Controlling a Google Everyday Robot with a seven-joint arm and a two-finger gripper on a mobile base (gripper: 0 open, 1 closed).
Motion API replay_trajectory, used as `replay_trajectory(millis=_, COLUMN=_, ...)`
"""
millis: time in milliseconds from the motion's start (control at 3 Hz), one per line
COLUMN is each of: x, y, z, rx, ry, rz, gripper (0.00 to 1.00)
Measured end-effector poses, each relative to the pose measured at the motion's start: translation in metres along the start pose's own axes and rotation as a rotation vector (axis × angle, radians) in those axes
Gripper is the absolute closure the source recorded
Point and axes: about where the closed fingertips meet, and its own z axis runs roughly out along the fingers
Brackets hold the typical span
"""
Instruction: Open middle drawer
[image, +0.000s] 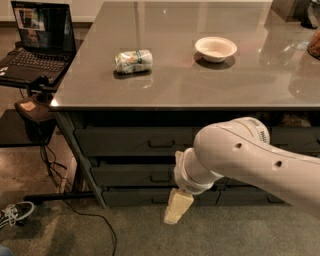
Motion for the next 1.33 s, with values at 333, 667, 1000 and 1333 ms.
replay_trajectory(millis=333, x=0.0, y=0.0, z=0.0, rx=0.0, ry=0.0, rz=0.0, gripper=0.0)
replay_trajectory(millis=667, x=0.007, y=-0.006, z=0.013, rx=0.046, ry=-0.004, rz=0.039, gripper=0.0)
replay_trajectory(millis=1000, x=0.047, y=-0.017, z=0.065, rx=0.102, ry=0.026, rz=0.102, gripper=0.0)
replay_trajectory(millis=1333, x=0.046, y=-0.036, z=0.066, rx=0.176, ry=0.002, rz=0.109, gripper=0.0)
